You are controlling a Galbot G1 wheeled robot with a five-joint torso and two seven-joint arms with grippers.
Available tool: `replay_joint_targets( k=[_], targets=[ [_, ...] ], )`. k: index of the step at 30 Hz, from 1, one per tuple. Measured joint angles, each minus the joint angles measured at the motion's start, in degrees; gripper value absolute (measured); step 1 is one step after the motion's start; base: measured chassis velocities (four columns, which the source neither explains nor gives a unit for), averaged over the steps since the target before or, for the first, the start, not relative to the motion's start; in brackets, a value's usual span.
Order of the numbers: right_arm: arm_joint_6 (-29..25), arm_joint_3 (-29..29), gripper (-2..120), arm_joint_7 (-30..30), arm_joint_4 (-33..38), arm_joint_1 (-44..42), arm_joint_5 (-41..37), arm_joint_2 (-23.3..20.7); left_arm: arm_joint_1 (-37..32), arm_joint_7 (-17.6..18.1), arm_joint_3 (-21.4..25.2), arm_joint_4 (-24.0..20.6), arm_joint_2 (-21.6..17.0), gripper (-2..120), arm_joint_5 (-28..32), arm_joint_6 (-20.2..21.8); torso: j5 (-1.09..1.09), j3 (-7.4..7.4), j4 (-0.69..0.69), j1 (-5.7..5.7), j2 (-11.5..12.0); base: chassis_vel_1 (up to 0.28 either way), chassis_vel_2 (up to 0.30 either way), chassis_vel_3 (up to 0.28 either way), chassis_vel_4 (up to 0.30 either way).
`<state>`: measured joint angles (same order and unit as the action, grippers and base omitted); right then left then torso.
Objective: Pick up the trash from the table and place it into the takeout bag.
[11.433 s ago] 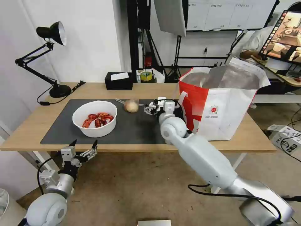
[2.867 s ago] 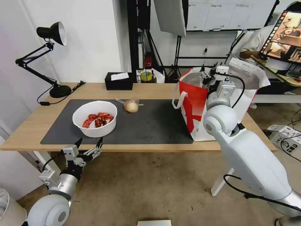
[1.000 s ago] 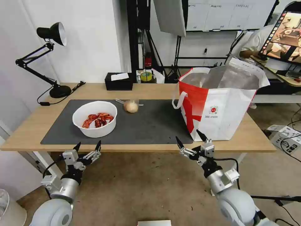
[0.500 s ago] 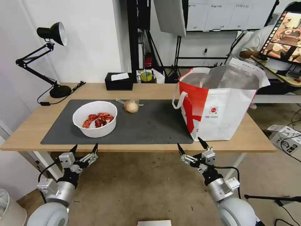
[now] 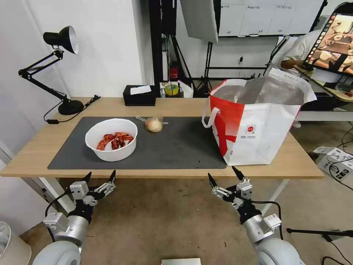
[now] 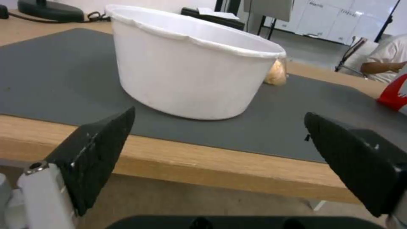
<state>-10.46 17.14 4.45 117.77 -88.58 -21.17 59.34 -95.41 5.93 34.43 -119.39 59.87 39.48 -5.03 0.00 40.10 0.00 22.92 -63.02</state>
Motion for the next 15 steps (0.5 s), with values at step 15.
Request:
replay_joint_targets(
  k=[15],
  targets=[
    [5.25,-11.96,100,2.31,-2.16,17.68,-4.30,-4.75,0.00,0.09,0.48,-0.20,-0.03,100,-0.75,-0.02,0.00,0.01,0.00,0.00,0.01,0.000,0.000,0.000,0.000]
  ],
)
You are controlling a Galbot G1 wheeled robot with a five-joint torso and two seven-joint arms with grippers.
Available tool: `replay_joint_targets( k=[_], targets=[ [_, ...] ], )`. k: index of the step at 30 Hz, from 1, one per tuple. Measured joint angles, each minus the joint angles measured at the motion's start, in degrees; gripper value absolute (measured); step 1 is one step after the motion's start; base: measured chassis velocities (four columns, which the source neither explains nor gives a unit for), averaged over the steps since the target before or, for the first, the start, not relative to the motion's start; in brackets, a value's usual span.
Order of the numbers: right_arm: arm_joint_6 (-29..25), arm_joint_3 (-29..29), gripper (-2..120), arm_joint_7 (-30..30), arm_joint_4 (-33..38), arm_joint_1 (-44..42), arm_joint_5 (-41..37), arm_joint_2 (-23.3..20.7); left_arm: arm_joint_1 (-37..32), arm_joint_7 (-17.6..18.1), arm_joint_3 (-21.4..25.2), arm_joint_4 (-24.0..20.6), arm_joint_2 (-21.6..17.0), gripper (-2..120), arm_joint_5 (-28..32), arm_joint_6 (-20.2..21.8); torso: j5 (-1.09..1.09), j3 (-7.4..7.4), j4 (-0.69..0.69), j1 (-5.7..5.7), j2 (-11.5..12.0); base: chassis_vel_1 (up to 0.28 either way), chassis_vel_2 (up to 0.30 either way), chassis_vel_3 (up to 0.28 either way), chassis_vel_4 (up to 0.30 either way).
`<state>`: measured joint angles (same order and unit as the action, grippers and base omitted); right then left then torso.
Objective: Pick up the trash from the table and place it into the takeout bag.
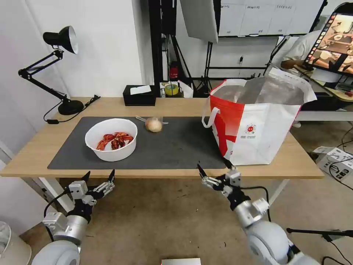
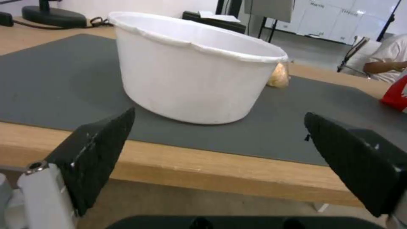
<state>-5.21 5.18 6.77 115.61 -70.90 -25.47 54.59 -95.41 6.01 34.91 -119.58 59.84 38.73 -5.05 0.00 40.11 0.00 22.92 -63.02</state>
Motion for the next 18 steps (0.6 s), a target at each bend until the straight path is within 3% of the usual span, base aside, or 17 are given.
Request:
replay_joint_targets(
  k=[9,18],
  targets=[
    [6.41,-12.24,100,3.39,-3.66,19.70,-7.13,-0.67,-0.78,-0.23,0.76,-0.88,0.03,100,0.03,0.00,0.01,0.00,0.01,0.00,0.00,0.000,0.000,0.000,0.000],
    [13.37,-22.37,100,8.82,-10.97,38.97,-14.34,3.52,-1.70,-0.81,1.56,-0.73,-0.01,100,0.08,-0.12,0.02,0.00,0.01,0.00,0.00,0.000,0.000,0.000,0.000]
  ],
)
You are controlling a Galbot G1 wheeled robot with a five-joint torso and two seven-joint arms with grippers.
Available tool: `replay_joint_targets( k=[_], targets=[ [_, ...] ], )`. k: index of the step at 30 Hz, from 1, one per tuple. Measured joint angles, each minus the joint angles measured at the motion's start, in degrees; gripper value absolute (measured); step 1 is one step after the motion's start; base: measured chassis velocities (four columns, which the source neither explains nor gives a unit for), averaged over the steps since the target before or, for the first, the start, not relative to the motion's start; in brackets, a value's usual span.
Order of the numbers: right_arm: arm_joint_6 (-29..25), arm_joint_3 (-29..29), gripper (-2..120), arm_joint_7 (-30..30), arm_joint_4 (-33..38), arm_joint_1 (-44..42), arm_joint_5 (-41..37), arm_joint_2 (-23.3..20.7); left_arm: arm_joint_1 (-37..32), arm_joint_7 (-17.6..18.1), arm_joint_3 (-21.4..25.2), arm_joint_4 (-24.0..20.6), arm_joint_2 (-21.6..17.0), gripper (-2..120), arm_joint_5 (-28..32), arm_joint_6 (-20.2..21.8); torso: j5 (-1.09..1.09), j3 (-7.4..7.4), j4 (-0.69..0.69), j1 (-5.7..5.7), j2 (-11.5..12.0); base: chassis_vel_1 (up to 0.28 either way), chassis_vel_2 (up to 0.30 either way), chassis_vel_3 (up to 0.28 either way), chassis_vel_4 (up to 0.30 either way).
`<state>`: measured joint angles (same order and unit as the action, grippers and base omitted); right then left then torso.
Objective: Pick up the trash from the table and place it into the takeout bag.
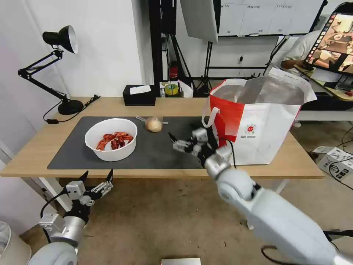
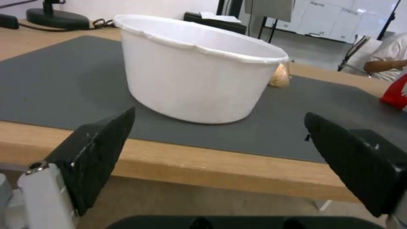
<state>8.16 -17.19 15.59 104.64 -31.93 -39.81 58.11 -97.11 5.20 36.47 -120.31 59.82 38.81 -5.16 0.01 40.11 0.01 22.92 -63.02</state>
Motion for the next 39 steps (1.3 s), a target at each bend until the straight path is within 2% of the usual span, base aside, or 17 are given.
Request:
replay_joint_targets(
  k=[2,6,10,11,14,15,17,25,31,33,39],
  targets=[
    [1.38,-2.58,100,1.11,-3.91,4.99,-0.69,2.28,-0.20,-0.02,0.21,0.00,-0.02,100,0.00,-0.02,0.01,0.00,0.00,0.00,0.00,0.000,0.000,0.000,0.000],
    [2.37,-4.40,100,1.50,-7.84,8.40,-1.34,4.34,-0.30,-0.03,0.39,0.00,-0.04,100,0.00,-0.03,-0.01,0.00,0.00,0.00,0.00,0.000,0.000,0.000,0.000],
    [3.15,-7.37,100,2.10,-16.58,14.06,-3.85,9.11,-0.48,-0.02,0.46,0.00,0.08,100,0.01,-0.05,-0.01,0.00,0.00,0.00,0.00,0.000,0.000,0.000,0.000],
    [3.15,-7.37,100,2.10,-16.58,14.06,-3.85,9.11,-0.48,-0.02,0.46,0.00,0.08,100,0.01,-0.05,-0.01,0.00,0.00,0.00,0.00,0.000,0.000,0.000,0.000],
    [3.17,-9.17,100,2.27,-23.92,17.87,-5.23,13.18,-0.37,-0.02,0.41,0.08,0.23,100,0.00,-0.09,0.00,0.00,0.00,0.00,0.00,0.000,0.000,0.000,0.000],
    [3.17,-9.17,100,2.27,-23.92,17.87,-5.23,13.18,-0.37,-0.02,0.41,0.08,0.23,100,0.00,-0.09,0.00,0.00,0.00,0.00,0.00,0.000,0.000,0.000,0.000],
    [3.17,-9.81,100,2.12,-29.78,20.04,-5.35,16.45,-0.29,-0.01,0.40,0.16,0.29,100,0.00,-0.11,0.00,0.00,0.00,0.00,0.00,0.000,0.000,0.000,0.000],
    [2.86,-9.77,100,-1.62,-43.55,23.50,-3.87,24.08,-0.41,-0.29,0.55,0.73,0.44,100,0.01,-0.87,0.00,0.00,0.00,0.00,0.00,0.000,0.000,0.000,0.000],
    [2.69,-9.47,100,-4.12,-49.14,24.67,-2.62,26.98,-0.46,-0.52,0.55,0.75,0.63,100,-0.01,-1.07,0.00,0.00,0.00,0.00,-0.01,0.000,0.000,0.000,0.000],
    [2.55,-8.71,100,-5.86,-53.76,25.28,-2.23,28.97,-0.30,-0.55,0.55,0.78,0.65,100,0.01,-1.10,0.00,-0.01,0.00,0.00,-0.01,0.000,0.000,0.000,0.000],
    [2.31,-7.93,100,-9.53,-59.45,25.55,-1.48,30.68,-0.04,-0.52,0.78,0.37,0.82,100,0.84,-0.98,-0.01,-0.01,0.00,0.00,-0.01,0.000,0.000,0.000,0.000]
  ],
)
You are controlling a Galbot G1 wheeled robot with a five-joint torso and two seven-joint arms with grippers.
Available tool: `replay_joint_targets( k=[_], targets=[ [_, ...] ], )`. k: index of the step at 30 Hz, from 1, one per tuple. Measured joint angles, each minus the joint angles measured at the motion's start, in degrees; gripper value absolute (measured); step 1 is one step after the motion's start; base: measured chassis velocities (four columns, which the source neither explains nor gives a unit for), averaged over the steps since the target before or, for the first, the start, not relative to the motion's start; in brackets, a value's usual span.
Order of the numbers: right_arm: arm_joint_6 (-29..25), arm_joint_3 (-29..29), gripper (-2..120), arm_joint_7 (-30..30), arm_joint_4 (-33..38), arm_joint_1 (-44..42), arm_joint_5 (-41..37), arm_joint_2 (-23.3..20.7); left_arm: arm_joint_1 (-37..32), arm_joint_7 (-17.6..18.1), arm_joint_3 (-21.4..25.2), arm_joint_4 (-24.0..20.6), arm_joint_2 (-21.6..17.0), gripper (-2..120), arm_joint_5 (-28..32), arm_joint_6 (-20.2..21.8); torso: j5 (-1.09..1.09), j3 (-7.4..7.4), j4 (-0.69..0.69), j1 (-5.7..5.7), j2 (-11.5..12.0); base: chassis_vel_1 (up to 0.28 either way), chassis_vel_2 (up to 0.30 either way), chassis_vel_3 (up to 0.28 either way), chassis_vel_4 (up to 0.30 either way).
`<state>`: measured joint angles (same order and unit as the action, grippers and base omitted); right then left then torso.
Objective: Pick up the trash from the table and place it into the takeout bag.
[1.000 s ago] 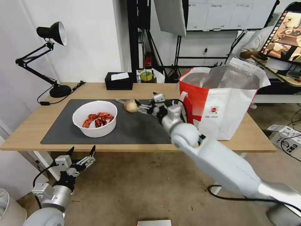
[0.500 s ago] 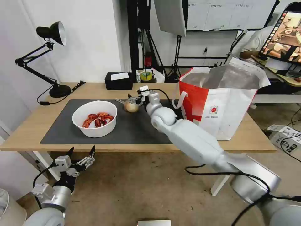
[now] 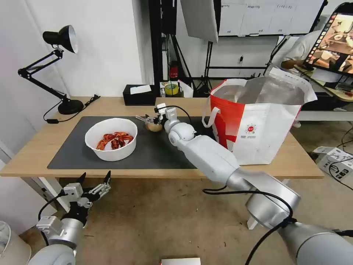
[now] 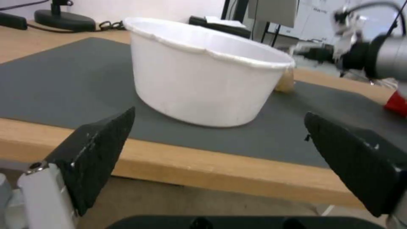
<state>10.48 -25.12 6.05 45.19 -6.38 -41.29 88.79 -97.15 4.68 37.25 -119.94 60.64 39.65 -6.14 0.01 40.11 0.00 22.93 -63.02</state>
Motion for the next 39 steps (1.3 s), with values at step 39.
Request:
replay_joint_targets(
  k=[39],
  targets=[
    [2.48,-1.10,53,-6.56,-4.96,-0.70,0.62,1.21,-0.49,-0.08,0.05,-0.57,0.91,100,0.05,-0.13,-0.01,0.00,-0.01,-0.01,0.00,0.000,0.000,0.000,0.000]
  ],
)
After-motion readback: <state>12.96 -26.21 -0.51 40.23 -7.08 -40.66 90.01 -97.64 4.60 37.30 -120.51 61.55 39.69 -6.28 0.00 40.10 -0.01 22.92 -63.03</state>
